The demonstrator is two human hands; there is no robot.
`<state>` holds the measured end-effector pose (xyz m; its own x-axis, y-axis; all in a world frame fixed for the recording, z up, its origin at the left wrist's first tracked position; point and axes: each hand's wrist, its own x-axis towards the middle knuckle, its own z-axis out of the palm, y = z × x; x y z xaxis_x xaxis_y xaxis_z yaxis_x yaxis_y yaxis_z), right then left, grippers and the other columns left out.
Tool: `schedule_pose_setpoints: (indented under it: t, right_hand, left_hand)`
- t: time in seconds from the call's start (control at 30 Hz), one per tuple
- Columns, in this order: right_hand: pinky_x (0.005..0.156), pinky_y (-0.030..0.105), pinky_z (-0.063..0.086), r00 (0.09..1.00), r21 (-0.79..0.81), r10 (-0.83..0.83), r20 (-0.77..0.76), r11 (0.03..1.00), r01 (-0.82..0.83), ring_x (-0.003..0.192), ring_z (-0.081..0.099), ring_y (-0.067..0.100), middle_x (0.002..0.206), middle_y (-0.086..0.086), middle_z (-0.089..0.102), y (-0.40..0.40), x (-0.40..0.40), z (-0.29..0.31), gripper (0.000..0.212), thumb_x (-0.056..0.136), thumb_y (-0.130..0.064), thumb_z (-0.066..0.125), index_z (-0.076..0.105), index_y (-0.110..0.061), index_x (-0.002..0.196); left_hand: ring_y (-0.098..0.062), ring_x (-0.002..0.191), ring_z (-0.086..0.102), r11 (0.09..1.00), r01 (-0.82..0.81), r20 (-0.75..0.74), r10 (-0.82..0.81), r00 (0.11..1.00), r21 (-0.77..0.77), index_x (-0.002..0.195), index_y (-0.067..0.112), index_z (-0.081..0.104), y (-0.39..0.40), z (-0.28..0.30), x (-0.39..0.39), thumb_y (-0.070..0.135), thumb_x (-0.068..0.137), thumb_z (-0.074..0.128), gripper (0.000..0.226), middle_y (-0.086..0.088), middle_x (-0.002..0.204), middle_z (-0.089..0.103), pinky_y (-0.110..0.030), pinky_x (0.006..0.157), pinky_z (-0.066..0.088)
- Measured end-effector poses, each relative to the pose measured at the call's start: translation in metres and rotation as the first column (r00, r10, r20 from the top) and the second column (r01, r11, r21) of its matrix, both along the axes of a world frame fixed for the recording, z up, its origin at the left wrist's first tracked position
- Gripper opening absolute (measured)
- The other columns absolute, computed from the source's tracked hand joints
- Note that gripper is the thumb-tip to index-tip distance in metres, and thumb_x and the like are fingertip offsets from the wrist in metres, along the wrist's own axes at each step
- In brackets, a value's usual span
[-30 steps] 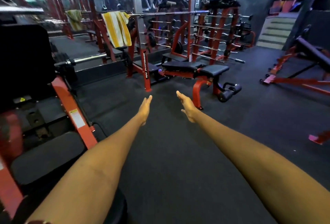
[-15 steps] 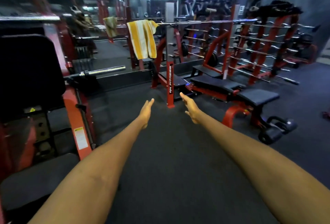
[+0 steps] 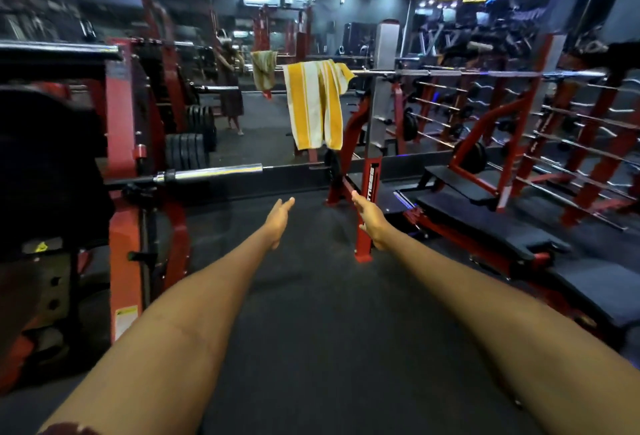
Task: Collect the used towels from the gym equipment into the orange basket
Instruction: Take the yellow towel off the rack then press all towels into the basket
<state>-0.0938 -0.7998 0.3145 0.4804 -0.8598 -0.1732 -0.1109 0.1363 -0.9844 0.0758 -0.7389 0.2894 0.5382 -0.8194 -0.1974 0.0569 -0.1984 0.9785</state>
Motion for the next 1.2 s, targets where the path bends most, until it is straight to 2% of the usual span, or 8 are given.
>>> schedule_pose_setpoints:
  t: [0.13,0.27,0.4,0.5,0.63,0.73,0.9,1.2]
  right_hand:
    - [0.107,0.035,0.028,0.999,-0.045,-0.037,-0.009,0.998,0.036,0.137,0.036,0.021,0.148,-0.001,0.04,-0.095,0.034,0.013,0.061,0.089,-0.052,0.048,0.042,-0.023,0.142]
    - [0.11,0.04,0.028,0.999,-0.046,-0.024,-0.049,0.999,0.022,0.137,0.038,0.019,0.149,-0.006,0.041,-0.218,0.069,-0.018,0.103,0.048,-0.08,0.055,0.047,-0.03,0.138]
    - [0.112,0.042,0.024,0.999,-0.051,0.021,-0.047,0.998,-0.023,0.14,0.033,0.018,0.152,-0.004,0.036,-0.296,0.097,-0.01,0.095,0.059,-0.076,0.054,0.043,-0.028,0.14]
    - [0.1,0.027,0.031,0.997,-0.098,0.077,0.001,0.992,-0.077,0.137,0.035,0.016,0.15,0.002,0.039,-0.34,0.118,0.016,0.055,0.095,-0.045,0.042,0.041,-0.016,0.143]
    - [0.104,0.026,0.033,0.989,-0.109,0.143,0.036,0.984,-0.138,0.139,0.031,0.018,0.149,0.007,0.037,-0.424,0.145,0.043,0.045,0.102,-0.023,0.034,0.035,-0.003,0.143]
    - [0.078,0.02,0.042,0.987,-0.139,0.159,0.027,0.978,-0.153,0.123,0.044,0.018,0.14,0.003,0.045,-0.491,0.18,0.057,0.042,0.101,-0.023,0.039,0.041,-0.002,0.138]
    - [0.11,0.036,0.032,0.977,-0.246,0.186,-0.104,0.947,-0.207,0.136,0.038,0.027,0.147,0.011,0.04,-0.572,0.227,0.068,0.052,0.097,-0.028,0.05,0.04,-0.002,0.141]
    - [0.109,0.032,0.032,0.962,-0.489,0.159,-0.222,0.836,-0.251,0.138,0.034,0.024,0.152,0.009,0.03,-0.7,0.324,0.093,0.057,0.095,-0.029,0.054,0.033,-0.009,0.144]
  left_hand:
    - [-0.026,0.145,0.02,0.999,0.003,0.053,0.0,0.999,-0.05,0.152,0.016,0.013,-0.098,0.028,0.03,0.032,0.099,0.041,0.062,-0.007,0.159,0.016,-0.042,0.119,0.019]
    - [-0.023,0.143,0.026,0.988,-0.053,0.076,0.064,0.995,-0.144,0.15,0.011,0.02,-0.189,0.043,0.048,0.022,0.098,0.046,0.059,-0.006,0.156,0.024,-0.037,0.117,0.024]
    - [-0.021,0.141,0.031,0.98,-0.113,0.069,0.125,0.99,-0.165,0.149,0.01,0.024,-0.274,0.038,0.073,0.016,0.097,0.048,0.058,-0.006,0.154,0.029,-0.036,0.117,0.026]
    - [-0.023,0.137,0.037,0.971,-0.162,0.113,0.183,0.977,-0.176,0.146,0.006,0.03,-0.336,0.036,0.091,0.013,0.097,0.048,0.052,-0.008,0.15,0.037,-0.034,0.112,0.03]
    - [-0.026,0.135,0.038,0.966,-0.186,0.143,0.212,0.967,-0.177,0.144,0.003,0.033,-0.41,0.051,0.113,0.007,0.097,0.046,0.049,-0.012,0.148,0.039,-0.033,0.108,0.032]
    - [-0.027,0.138,0.035,0.955,-0.224,0.143,0.253,0.957,-0.193,0.147,0.003,0.024,-0.465,0.06,0.141,0.007,0.095,0.051,0.058,-0.015,0.151,0.033,-0.033,0.11,0.03]
    - [-0.026,0.146,0.016,0.959,-0.217,0.125,0.242,0.962,-0.184,0.15,0.01,-0.01,-0.536,0.055,0.178,0.015,0.09,0.061,0.094,-0.013,0.159,0.006,-0.035,0.115,0.024]
    - [-0.023,0.146,0.015,0.947,-0.233,0.355,0.301,0.885,-0.223,0.152,0.01,0.005,-0.68,0.078,0.268,0.03,0.09,0.061,0.086,-0.006,0.159,0.011,-0.035,0.116,0.021]
